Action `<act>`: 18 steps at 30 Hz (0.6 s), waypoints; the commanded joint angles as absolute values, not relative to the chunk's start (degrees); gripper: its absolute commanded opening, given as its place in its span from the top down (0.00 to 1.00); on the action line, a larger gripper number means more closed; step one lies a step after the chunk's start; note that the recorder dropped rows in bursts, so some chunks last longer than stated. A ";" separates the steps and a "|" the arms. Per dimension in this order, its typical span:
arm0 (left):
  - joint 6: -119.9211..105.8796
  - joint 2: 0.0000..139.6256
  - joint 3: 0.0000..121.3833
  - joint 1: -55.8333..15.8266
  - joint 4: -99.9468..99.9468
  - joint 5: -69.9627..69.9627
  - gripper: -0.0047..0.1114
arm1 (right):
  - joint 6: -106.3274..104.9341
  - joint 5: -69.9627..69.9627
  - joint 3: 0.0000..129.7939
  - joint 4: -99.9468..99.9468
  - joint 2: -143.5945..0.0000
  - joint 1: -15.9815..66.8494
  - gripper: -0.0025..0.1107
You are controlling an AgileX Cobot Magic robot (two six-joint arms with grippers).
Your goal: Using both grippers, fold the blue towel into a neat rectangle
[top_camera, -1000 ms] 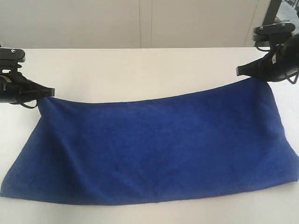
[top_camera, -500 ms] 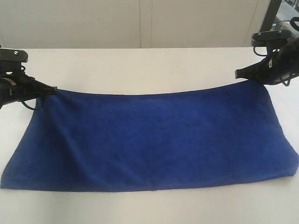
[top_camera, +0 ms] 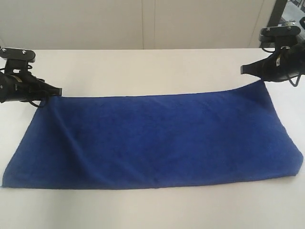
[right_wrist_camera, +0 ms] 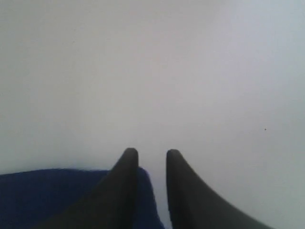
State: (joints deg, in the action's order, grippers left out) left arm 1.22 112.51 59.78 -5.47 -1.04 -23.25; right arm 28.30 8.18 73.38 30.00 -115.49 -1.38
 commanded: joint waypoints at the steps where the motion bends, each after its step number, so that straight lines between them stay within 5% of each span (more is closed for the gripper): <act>1: 1.15 112.49 60.05 -5.22 -1.02 -22.71 0.48 | 28.59 8.02 73.53 30.42 -115.55 -1.78 0.62; 11: -0.75 106.82 60.10 -5.18 -1.02 -14.82 0.45 | 28.74 17.44 73.53 29.76 -112.54 -1.78 0.61; 18: -1.83 100.15 60.10 -5.18 -1.02 2.21 0.47 | 21.94 30.68 78.60 18.51 -111.80 -1.78 0.92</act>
State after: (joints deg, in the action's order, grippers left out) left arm -1.47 102.52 60.00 -5.47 -1.04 -5.36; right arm 26.81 24.42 75.70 24.81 -112.07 -1.48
